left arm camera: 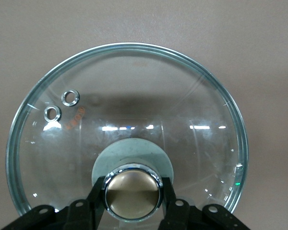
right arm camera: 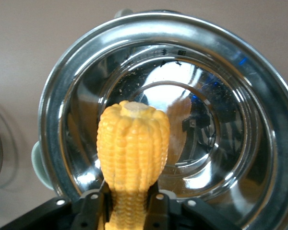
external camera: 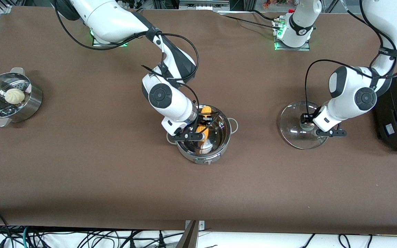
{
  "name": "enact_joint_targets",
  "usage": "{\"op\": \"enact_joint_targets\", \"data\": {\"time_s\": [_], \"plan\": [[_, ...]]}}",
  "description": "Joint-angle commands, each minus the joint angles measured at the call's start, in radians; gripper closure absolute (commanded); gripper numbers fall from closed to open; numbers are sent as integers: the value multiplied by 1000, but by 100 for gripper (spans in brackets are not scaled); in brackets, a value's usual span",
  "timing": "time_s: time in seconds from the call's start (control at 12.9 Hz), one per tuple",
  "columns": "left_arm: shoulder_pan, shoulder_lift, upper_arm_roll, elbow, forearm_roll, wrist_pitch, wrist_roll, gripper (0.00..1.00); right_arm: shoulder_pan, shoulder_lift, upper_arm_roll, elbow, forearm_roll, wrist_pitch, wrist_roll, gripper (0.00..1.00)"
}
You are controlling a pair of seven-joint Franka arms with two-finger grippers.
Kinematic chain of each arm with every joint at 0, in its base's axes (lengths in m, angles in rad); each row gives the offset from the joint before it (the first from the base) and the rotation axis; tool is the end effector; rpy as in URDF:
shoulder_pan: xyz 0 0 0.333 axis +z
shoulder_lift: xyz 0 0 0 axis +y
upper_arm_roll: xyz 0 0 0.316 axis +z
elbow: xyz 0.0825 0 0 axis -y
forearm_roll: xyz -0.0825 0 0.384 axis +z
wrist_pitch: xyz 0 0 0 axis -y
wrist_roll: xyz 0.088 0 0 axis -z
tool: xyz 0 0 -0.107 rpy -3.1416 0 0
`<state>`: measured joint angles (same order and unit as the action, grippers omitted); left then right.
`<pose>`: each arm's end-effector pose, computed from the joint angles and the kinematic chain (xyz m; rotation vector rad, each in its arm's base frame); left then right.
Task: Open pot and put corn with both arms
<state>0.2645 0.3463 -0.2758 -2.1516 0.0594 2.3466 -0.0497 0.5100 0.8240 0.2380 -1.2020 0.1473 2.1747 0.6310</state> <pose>0.5535 -0.0060 0.2326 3.0844 0.0047 -0.2134 0.5981 0.4890 0.3123 -2.8056 0.0649 0.0831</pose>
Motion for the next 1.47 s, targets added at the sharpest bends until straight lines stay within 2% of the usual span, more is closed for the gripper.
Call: {"op": "enact_joint_targets", "data": {"time_s": [0.0, 0.08, 0.15, 0.23, 0.46, 0.62, 0.7, 0.93, 1.01, 1.16, 1.39], "plan": [[28, 32, 0, 12, -15, 20, 24, 93, 7, 14, -3, 29, -26, -4, 19, 0], [29, 33, 0, 13, -13, 19, 25, 61, 5, 9, -3, 29, -47, -9, 19, 0], [29, 33, -2, 15, -13, 19, 24, 13, 4, 3, -3, 29, -69, -13, 16, 0], [30, 27, -2, 19, -13, 8, 19, 0, 1, -3, -3, 27, -78, -18, 15, 0], [29, -59, -9, 38, -12, -27, 19, 0, -19, -89, -31, 24, -106, -131, -16, 0], [29, -120, -11, 117, -12, -166, 24, 0, -21, -175, -119, 3, -101, -252, -165, 0], [29, -144, -11, 180, -12, -273, 27, 0, -22, -212, -165, -1, -95, -304, -242, 0], [21, -156, -11, 500, -7, -646, 24, 0, -30, -305, -299, -1, -89, -468, -286, 0], [18, -153, -11, 578, -6, -721, 24, 0, -34, -334, -337, -1, -91, -528, -336, 0], [21, -158, -11, 646, -16, -774, 25, 0, -34, -361, -432, -1, -91, -610, -469, 0], [25, -158, -11, 693, -33, -776, 28, 0, -34, -385, -557, -1, -89, -680, -504, 0]]}}
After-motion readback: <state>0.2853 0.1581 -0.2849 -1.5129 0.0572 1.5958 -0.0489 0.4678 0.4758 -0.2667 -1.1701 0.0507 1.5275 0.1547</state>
